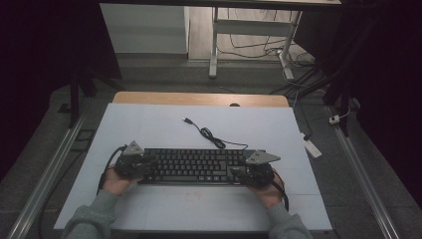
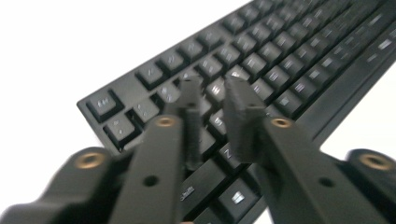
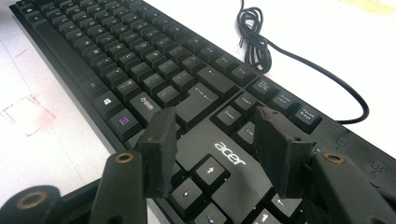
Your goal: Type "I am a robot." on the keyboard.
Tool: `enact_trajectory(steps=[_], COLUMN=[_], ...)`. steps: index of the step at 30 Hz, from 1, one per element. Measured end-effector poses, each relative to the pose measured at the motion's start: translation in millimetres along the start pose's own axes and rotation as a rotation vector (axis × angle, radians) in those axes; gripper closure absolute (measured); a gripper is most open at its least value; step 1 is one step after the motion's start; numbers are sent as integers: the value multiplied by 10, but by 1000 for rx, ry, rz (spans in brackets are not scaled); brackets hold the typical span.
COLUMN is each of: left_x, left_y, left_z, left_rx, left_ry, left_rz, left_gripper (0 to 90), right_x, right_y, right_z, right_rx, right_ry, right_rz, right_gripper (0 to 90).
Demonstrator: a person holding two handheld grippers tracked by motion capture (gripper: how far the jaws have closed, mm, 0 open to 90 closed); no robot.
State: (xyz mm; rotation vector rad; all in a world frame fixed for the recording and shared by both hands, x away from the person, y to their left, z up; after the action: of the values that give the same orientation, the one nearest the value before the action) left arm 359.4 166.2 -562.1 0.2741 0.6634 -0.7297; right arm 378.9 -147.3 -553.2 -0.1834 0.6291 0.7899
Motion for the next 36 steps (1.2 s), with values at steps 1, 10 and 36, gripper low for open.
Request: enact_trajectory(steps=[1, 10, 36], left_x=[-18, -63, -31], left_y=[-1, -53, -247], left_z=[17, 88, 176], left_rx=[-3, -40, 10], left_ry=[-13, -46, -52], left_rz=[-6, -53, -94], left_gripper=[643, 438, 398], right_x=[0, -7, -10], right_y=[3, -5, -3], right_z=[2, 0, 7], right_rx=[0, -1, -2], right_ry=[-2, 0, -6], right_rz=[1, -5, -3], right_gripper=[494, 493, 493])
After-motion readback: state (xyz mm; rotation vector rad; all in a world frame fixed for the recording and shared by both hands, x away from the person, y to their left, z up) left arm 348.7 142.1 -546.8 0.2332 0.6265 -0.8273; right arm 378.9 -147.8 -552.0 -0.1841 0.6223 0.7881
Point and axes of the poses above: each handheld gripper's, and its own axes: x roughly forward along the jaws, z roughly out of its top, y roughly to its left, the point moved 9 cm from there along x, roughly forward along the jaws, and after that the axes turned 9 degrees about x, right-handed, at the moved point
